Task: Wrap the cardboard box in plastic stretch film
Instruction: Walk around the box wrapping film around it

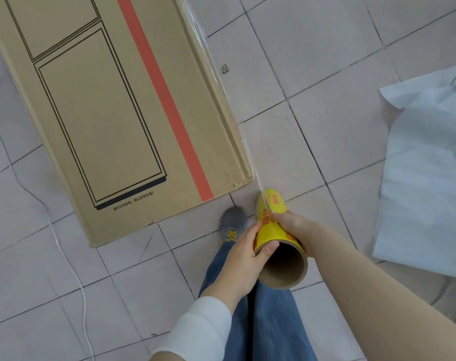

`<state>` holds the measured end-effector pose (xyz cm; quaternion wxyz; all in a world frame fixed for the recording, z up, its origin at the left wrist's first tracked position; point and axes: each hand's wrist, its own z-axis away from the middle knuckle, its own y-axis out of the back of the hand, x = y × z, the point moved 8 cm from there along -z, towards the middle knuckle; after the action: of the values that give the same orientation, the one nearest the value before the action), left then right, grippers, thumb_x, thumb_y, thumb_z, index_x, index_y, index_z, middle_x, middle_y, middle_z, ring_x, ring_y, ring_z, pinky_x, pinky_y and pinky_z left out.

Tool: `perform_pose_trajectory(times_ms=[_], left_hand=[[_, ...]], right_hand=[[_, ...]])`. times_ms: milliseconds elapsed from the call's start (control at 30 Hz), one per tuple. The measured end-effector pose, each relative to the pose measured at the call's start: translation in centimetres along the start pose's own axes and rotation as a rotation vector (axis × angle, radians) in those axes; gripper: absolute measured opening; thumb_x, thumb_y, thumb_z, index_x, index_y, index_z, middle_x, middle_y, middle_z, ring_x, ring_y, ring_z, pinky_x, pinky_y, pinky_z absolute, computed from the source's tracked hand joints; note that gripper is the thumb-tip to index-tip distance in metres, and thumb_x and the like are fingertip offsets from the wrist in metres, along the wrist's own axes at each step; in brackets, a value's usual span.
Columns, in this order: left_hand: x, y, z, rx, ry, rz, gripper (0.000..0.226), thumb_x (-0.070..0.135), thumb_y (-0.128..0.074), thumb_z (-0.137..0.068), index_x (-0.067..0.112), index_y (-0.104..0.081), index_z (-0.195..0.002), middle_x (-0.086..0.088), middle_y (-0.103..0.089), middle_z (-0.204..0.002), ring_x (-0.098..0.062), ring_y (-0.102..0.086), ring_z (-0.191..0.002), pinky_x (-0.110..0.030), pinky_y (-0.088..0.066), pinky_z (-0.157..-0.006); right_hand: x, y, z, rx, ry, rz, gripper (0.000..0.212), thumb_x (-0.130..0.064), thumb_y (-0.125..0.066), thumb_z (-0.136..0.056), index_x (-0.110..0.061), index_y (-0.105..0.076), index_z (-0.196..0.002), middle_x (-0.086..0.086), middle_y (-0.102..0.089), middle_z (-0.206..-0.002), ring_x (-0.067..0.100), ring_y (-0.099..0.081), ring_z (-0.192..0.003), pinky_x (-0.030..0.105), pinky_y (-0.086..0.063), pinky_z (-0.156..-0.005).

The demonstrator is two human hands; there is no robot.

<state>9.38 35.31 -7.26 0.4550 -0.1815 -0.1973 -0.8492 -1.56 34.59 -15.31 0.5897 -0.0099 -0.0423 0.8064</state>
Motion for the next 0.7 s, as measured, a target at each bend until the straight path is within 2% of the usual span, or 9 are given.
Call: perform_pose_trajectory(times_ms=[67,200,300,400,467,500,567,667,700], left_hand=[[-0.8,0.5,0.4,0.031,0.020,0.031,0.080,0.061,-0.042,-0.073,0.029,-0.026,-0.144,0.007,-0.035,-0.148,-0.008,-0.033,-0.133,-0.021,-0.027,-0.106],[-1.5,0.7,0.9,0.036,0.014,0.030,0.080,0.062,-0.043,-0.074,0.028,-0.026,-0.145,0.008,-0.035,-0.147,-0.007,-0.033,-0.134,-0.025,-0.028,-0.110],[-1.9,0.5,0.9,0.019,0.015,0.014,0.080,0.064,-0.043,-0.076,0.029,-0.025,-0.145,0.008,-0.034,-0.148,-0.009,-0.032,-0.136,-0.034,-0.029,-0.113],[-2.5,0.3,0.6,0.005,0.016,-0.006,0.077,0.063,-0.045,-0.080,0.028,-0.023,-0.146,0.007,-0.031,-0.150,-0.010,-0.029,-0.137,-0.036,-0.027,-0.114],[-2.5,-0.4,0.6,-0.028,0.011,-0.008,0.082,0.067,-0.043,-0.078,0.028,-0.021,-0.147,0.008,-0.030,-0.150,-0.009,-0.029,-0.137,-0.035,-0.027,-0.114],[-2.4,-0.7,0.8,-0.040,0.013,0.010,0.089,0.074,-0.041,-0.073,0.029,-0.021,-0.147,0.008,-0.030,-0.150,-0.009,-0.030,-0.137,-0.035,-0.028,-0.114],[-2.6,-1.0,1.1,-0.044,0.031,0.051,0.092,0.081,-0.037,-0.070,0.030,-0.022,-0.146,0.008,-0.033,-0.149,-0.009,-0.034,-0.134,-0.035,-0.031,-0.113],[-3.5,-0.4,1.8,-0.056,0.060,0.080,0.074,0.065,-0.039,-0.078,0.028,-0.029,-0.141,0.009,-0.041,-0.141,-0.007,-0.041,-0.127,-0.025,-0.036,-0.104],[-4.0,0.0,2.2,-0.077,0.076,0.070,0.068,0.061,-0.041,-0.080,0.028,-0.032,-0.139,0.009,-0.046,-0.136,-0.007,-0.044,-0.125,-0.020,-0.037,-0.098]], right_hand=[[0.3,-0.6,-0.4,0.006,-0.024,0.053,0.074,-0.054,-0.047,-0.090,-0.025,-0.016,-0.152,0.016,-0.042,-0.145,0.037,-0.050,-0.124,0.050,-0.039,-0.107],[0.3,-1.4,0.1,-0.001,-0.034,0.031,0.069,-0.055,-0.037,-0.095,-0.024,-0.015,-0.153,0.016,-0.043,-0.144,0.037,-0.050,-0.125,0.049,-0.039,-0.107],[1.6,-0.9,1.0,-0.025,-0.058,-0.079,0.058,-0.053,-0.033,-0.098,-0.018,-0.032,-0.145,0.018,-0.055,-0.128,0.035,-0.058,-0.113,0.043,-0.049,-0.095],[3.7,-0.1,2.1,-0.027,-0.090,-0.170,0.053,-0.052,-0.040,-0.096,-0.012,-0.047,-0.130,0.018,-0.062,-0.113,0.034,-0.062,-0.101,0.044,-0.052,-0.089],[4.9,-0.5,2.9,-0.095,-0.090,-0.349,0.054,-0.053,-0.046,-0.093,-0.008,-0.052,-0.123,0.018,-0.066,-0.099,0.031,-0.064,-0.084,0.038,-0.055,-0.071],[5.3,-0.7,3.1,-0.124,-0.079,-0.433,0.054,-0.052,-0.048,-0.092,-0.009,-0.052,-0.124,0.018,-0.066,-0.096,0.030,-0.064,-0.079,0.035,-0.053,-0.064],[5.9,-1.3,3.4,-0.161,-0.065,-0.549,0.058,-0.053,-0.050,-0.090,-0.010,-0.050,-0.129,0.018,-0.067,-0.096,0.029,-0.064,-0.078,0.034,-0.052,-0.061],[5.9,-2.0,3.0,-0.127,-0.046,-0.474,0.060,-0.054,-0.047,-0.091,-0.016,-0.041,-0.138,0.016,-0.063,-0.101,0.027,-0.063,-0.079,0.031,-0.054,-0.055],[5.8,-2.4,2.7,-0.106,-0.048,-0.409,0.061,-0.054,-0.046,-0.092,-0.021,-0.035,-0.142,0.016,-0.062,-0.106,0.027,-0.063,-0.081,0.032,-0.055,-0.059]])
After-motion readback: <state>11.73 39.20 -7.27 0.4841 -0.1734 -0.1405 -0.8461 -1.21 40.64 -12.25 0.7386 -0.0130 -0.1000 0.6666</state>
